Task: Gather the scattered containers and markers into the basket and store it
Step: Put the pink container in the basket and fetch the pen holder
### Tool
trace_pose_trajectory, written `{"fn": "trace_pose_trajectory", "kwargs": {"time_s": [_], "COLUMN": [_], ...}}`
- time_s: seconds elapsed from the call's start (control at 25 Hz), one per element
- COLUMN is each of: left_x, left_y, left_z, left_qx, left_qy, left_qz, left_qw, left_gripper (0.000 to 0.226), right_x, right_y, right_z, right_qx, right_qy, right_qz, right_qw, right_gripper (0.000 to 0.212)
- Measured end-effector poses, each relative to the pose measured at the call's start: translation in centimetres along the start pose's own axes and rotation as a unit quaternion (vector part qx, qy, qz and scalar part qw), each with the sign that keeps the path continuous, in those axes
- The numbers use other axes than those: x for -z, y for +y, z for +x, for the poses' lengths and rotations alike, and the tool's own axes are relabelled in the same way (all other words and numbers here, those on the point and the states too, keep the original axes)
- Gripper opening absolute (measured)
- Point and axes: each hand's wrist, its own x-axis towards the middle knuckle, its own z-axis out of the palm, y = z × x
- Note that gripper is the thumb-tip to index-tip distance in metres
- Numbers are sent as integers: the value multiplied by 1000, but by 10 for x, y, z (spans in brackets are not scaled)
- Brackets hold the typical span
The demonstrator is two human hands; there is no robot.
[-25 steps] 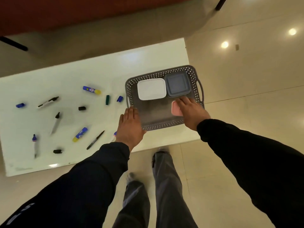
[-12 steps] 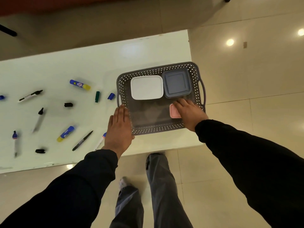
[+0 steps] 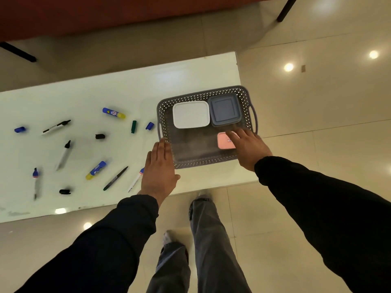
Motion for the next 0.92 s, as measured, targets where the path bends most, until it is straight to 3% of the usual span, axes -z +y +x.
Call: {"fn": "trace_pose_trajectory", "kwargs": {"time_s": [0.28,0.56,0.72,0.92], "left_x": [24,-25,-66,-132], "left_y": [33,70,109,158], "left_z": [-129,-249,-272,-257], "left_qx": [-32,-45,2,61], "left_qy": [5,-32,-45,-18], "left_qz": [-20,-48,-66,-117], "left_qw": [999,997,997,991], "left_gripper": [97,92,93,91], "right_x": [18,-44,-77,-130], "right_y": [-63,-103,-80,-35], "right_z": [-158,-301,-330,-308], "right_qx": [-68,-93,-78,-23], "right_qy": [66,12,-52,-53], "right_qz": [101,169,161,140], "right_qw": [990,981,982,988], "right_gripper": [83,82,84,83]}}
